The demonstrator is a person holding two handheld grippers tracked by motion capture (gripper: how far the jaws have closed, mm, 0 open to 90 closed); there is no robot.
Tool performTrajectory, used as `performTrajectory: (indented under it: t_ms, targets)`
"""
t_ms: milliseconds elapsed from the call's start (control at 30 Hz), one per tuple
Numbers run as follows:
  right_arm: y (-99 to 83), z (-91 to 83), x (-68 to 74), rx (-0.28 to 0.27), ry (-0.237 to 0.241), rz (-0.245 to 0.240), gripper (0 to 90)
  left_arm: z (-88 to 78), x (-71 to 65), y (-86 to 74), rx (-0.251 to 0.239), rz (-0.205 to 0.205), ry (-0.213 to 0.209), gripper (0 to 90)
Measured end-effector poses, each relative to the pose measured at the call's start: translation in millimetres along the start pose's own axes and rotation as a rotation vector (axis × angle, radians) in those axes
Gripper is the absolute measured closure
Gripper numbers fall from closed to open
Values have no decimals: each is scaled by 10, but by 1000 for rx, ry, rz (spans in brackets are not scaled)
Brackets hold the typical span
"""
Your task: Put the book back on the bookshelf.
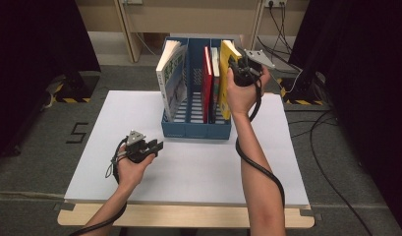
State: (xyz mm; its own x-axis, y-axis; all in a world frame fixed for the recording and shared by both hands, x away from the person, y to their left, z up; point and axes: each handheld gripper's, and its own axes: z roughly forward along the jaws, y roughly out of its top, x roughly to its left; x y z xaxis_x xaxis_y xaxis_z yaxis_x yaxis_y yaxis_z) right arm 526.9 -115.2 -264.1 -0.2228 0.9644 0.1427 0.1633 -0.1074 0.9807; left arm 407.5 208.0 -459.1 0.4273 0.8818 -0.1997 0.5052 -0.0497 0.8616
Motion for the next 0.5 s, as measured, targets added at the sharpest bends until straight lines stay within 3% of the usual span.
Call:
performTrajectory:
  t_ms: [500]
  targets:
    - [13,61,-32,-8,-10,-6,765,18,4,33,-1,3,7,666]
